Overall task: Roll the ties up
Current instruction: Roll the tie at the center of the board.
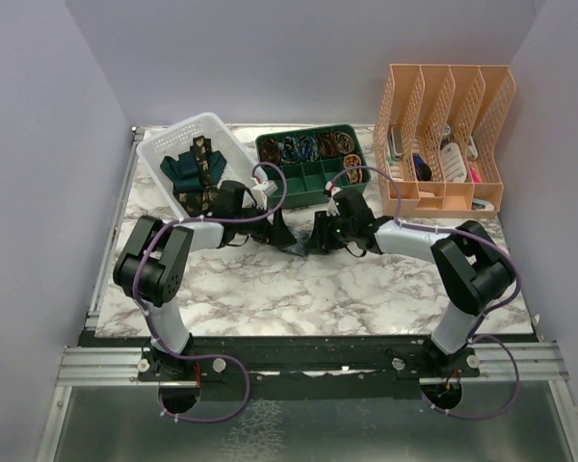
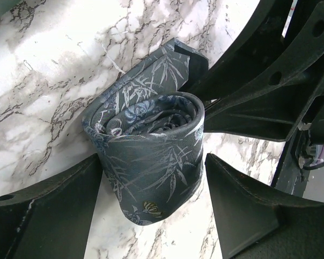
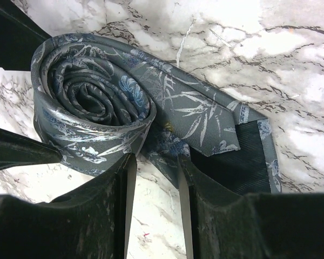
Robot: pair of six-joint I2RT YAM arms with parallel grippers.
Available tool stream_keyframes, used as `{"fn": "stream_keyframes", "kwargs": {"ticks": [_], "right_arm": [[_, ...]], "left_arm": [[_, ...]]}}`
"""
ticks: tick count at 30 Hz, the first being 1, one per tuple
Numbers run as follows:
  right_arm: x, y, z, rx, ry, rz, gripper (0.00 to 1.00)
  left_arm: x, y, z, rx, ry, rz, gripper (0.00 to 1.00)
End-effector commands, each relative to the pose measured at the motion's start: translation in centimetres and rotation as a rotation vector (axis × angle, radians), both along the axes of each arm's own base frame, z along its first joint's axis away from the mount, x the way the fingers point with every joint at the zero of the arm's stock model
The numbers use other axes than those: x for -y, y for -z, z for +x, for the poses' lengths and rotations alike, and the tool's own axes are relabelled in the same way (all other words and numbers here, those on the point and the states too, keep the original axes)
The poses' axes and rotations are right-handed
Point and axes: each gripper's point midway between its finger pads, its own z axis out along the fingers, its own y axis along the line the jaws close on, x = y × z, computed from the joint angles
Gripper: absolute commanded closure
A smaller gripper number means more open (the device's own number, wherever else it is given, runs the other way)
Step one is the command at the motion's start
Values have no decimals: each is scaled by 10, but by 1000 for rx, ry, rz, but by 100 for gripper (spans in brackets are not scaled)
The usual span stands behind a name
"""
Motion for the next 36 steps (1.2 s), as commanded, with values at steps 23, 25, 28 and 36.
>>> {"fn": "stream_keyframes", "kwargs": {"ticks": [23,25,28,36], "right_arm": [[65,-4,36,10,96,-58,50],[58,1,32,-12,43,-45,50],[51,8,30,-42,-7,-32,50],[46,24,11,-104,-65,7,62]], "left_arm": [[-4,-4,8,-24,-110,137,58],[-6,-3,8,-31,-116,156,58],[-10,-1,11,-49,-155,187,58],[-17,-2,19,-90,-236,283,58]]}}
